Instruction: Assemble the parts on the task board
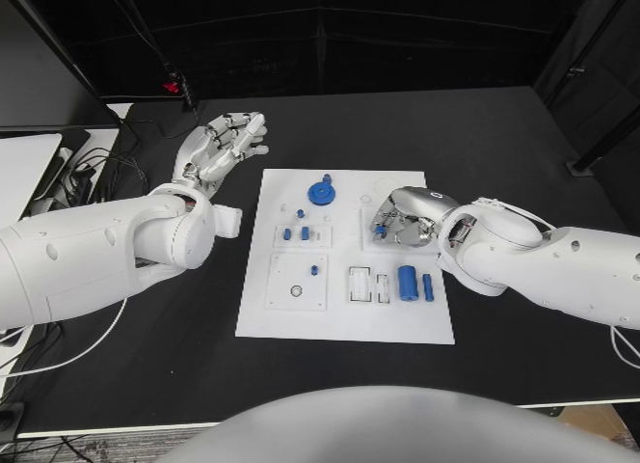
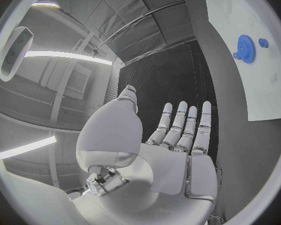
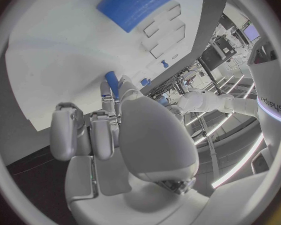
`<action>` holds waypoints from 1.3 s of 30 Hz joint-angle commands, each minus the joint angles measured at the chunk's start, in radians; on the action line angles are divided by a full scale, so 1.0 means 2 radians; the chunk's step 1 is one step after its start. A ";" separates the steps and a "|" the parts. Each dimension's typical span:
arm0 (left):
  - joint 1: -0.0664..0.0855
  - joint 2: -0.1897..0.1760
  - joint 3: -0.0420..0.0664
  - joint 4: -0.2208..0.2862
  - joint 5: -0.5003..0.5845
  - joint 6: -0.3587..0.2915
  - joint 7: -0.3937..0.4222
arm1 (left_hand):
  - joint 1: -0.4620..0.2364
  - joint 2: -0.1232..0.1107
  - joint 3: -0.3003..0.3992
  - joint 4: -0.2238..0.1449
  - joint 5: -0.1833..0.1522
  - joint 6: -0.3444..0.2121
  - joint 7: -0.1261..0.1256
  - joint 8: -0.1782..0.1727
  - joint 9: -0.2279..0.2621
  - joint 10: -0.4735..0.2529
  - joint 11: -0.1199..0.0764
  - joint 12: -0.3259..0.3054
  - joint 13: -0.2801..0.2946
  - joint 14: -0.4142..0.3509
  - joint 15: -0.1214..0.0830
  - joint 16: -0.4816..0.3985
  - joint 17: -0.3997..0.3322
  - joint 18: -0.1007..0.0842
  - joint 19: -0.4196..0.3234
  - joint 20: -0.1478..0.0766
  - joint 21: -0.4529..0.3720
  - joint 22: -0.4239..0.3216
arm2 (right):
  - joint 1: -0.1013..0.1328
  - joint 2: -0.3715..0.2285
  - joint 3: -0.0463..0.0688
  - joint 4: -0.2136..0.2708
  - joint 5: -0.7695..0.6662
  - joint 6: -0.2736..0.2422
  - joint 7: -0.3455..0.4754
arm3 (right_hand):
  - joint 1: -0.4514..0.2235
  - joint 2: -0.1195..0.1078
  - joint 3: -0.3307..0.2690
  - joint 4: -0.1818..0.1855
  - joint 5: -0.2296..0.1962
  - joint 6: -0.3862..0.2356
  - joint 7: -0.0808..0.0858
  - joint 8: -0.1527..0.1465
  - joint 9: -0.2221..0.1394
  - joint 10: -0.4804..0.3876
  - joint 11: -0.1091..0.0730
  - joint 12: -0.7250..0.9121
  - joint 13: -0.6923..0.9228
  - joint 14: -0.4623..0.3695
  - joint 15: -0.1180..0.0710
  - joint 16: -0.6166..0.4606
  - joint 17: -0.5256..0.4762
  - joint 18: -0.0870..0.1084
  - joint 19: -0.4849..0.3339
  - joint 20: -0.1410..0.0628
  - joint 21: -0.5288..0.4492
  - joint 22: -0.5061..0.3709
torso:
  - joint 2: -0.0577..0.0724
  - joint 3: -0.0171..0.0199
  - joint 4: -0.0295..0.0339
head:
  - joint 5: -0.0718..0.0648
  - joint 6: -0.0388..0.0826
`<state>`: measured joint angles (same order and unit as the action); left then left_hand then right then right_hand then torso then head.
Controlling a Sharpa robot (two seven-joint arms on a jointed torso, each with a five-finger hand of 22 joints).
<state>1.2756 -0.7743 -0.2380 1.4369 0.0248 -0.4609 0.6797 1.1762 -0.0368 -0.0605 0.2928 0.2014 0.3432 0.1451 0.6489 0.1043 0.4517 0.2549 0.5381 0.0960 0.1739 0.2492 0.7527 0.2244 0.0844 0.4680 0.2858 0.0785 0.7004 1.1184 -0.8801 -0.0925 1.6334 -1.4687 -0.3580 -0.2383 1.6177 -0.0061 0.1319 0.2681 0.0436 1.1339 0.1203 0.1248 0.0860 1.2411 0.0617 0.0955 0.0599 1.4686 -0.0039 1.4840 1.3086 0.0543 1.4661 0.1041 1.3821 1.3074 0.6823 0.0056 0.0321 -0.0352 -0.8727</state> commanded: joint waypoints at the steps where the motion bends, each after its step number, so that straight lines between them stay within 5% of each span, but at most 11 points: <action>1: 0.001 -0.001 0.000 0.001 0.001 0.004 0.083 | 0.001 0.006 0.003 0.001 0.002 -0.003 0.074 0.003 -0.001 -0.004 0.001 0.003 -0.001 -0.004 -0.002 0.002 -0.001 -0.001 0.001 0.002 -0.003 0.000 | 0.000 -0.004 0.000 0.005 0.004 -0.039 0.022 | 0.008 0.005 0.002 0.001 0.003 0.004 0.000 0.003 0.001 0.003 0.001 0.000 0.001 0.035 -0.003 0.002 0.037 -0.002 0.007 -0.002 0.000 0.090 | 0.000 0.0000 -0.0004 | 0.001 0.000; 12: 0.001 -0.001 0.000 0.000 0.001 0.004 0.083 | 0.002 0.007 0.002 0.000 0.004 -0.004 0.074 0.004 -0.001 -0.005 0.001 0.005 -0.001 -0.004 -0.001 0.004 -0.002 -0.001 0.000 0.002 -0.003 -0.001 | 0.001 -0.039 0.001 0.046 0.023 -0.128 0.071 | 0.009 -0.001 0.002 0.002 0.003 0.006 0.000 0.002 0.001 0.005 0.000 -0.003 0.000 0.035 -0.004 0.003 0.038 -0.003 0.007 -0.003 0.001 0.091 | -0.001 0.0001 -0.0005 | 0.002 0.000; 18: 0.000 -0.001 0.000 -0.001 0.001 0.004 0.083 | 0.002 0.007 0.002 0.000 0.005 -0.004 0.074 0.004 -0.002 -0.005 0.001 0.005 -0.002 -0.005 -0.001 0.004 -0.003 -0.001 0.000 0.002 -0.003 -0.001 | 0.004 -0.047 0.001 0.066 0.035 -0.149 0.093 | 0.011 -0.003 0.002 0.002 0.003 0.007 0.000 0.001 0.000 0.005 0.000 -0.004 0.000 0.036 -0.004 0.004 0.040 -0.003 0.008 -0.003 0.002 0.092 | 0.000 0.0008 0.0005 | 0.003 0.000; 27: 0.000 0.001 0.000 0.000 0.001 0.003 0.083 | 0.002 0.007 0.002 0.000 0.005 -0.004 0.074 0.004 -0.002 -0.005 0.001 0.006 -0.002 -0.005 -0.001 0.005 -0.003 -0.001 0.001 0.002 -0.002 -0.001 | 0.005 -0.007 0.001 0.066 0.053 -0.121 0.111 | 0.013 -0.002 0.004 0.002 0.004 0.008 0.000 0.001 0.000 0.006 0.000 -0.005 0.000 0.036 -0.004 0.005 0.041 -0.003 0.008 -0.003 0.002 0.092 | 0.000 0.0007 0.0005 | 0.016 0.000; 39: 0.000 0.003 0.000 0.000 0.001 0.004 0.083 | 0.003 0.008 0.002 0.000 0.006 -0.004 0.074 0.005 -0.002 -0.006 0.001 0.007 -0.002 -0.005 -0.001 0.005 -0.004 -0.001 0.000 0.002 -0.002 -0.001 | 0.003 0.077 0.001 0.035 0.028 -0.031 0.114 | 0.016 -0.006 0.004 0.001 0.003 0.008 0.001 0.000 -0.001 0.006 0.001 -0.008 0.000 0.036 -0.003 0.005 0.041 -0.003 0.008 -0.004 0.001 0.092 | 0.001 0.0005 0.0020 | 0.041 0.000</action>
<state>1.2738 -0.7708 -0.2380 1.4351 0.0255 -0.4610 0.6800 1.1819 -0.0320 -0.0605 0.2928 0.2106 0.3396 0.1488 0.6528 0.1009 0.4481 0.2585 0.5459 0.0930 0.1705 0.2459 0.7568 0.2173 0.0843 0.4680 0.2858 0.0785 0.6985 1.1256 -0.7337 -0.0904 1.7099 -1.3847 -0.5133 -0.0309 1.6397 -0.0181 0.1356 0.2724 0.0454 1.1455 0.1216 0.1185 0.0831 1.2489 0.0609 0.0828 0.0595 1.4685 -0.0038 1.4879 1.3087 0.0542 1.4666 0.1037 1.3821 1.3073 0.6834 0.0064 0.0342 0.0382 -0.8727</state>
